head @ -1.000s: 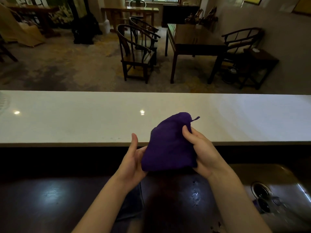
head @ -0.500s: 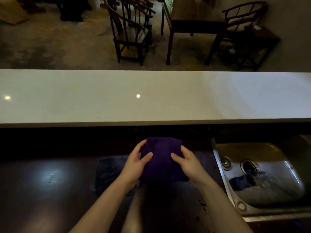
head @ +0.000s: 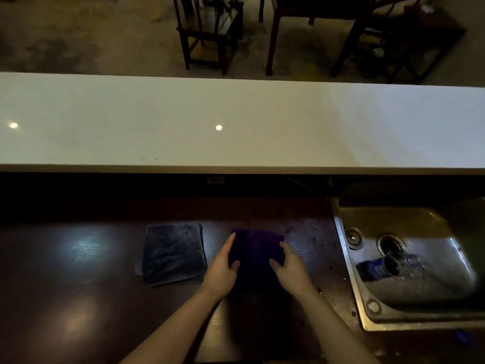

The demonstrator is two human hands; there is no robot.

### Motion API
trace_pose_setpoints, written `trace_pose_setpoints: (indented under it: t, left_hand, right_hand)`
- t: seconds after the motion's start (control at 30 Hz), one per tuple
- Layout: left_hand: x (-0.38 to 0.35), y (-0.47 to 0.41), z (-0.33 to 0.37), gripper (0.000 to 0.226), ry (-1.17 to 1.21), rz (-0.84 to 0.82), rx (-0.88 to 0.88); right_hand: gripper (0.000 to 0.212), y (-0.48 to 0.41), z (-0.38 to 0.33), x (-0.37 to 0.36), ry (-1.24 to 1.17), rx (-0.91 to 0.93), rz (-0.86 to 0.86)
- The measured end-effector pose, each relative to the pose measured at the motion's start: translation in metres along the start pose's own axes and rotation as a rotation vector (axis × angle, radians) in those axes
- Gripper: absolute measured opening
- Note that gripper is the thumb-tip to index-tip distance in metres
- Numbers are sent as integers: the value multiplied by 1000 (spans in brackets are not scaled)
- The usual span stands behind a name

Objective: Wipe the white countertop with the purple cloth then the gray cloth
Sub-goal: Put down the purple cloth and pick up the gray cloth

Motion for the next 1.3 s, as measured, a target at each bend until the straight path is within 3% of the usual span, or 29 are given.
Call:
trace_pose_setpoints:
  t: [0.27,0.4,0.5,0.7,0.8,0.9,1.13,1.23,1.3]
  left_hand:
    - [8,4,6,78,-207,101,-27]
    - [38,17,3,58,-160,252,-93]
    - [75,30,-6,46,-140,430,-127]
    - [142,43,-38,52,-247,640,9]
    - [158,37,-56,69,-152,595,233]
    - [166,27,-71,75,-25,547,411]
    - [173,3,-90,41,303,507,570]
    - [173,-1,-92,25,425,434,561]
    - [174,-1,-89,14,466,398,509]
  right_hand:
    - [56,0,0,5,118,-6,100]
    - [55,5,-19,6,300,49,300]
    - [50,9,-50,-6,264,167,359]
    - [46,11,-117,-62,90,374,106]
    - [53,8,-143,-94,81,305,-61]
    - [58,0,-157,-116,-5,120,-194]
    - [63,-17,-163,-134,-206,-161,-237]
    - [44,-21,-164,-138,-300,-205,-288]
    - [43,-18,-165,-139,-361,-245,-350]
Point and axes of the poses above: each hand's wrist, its own y-axis away from the middle knuckle, its own x-axis out of the back of the hand, z = x × y, the point moved 3 cm from there along -y, towards the middle knuckle, and after that the axes turned 7 degrees about y, right-handed, at the moved point
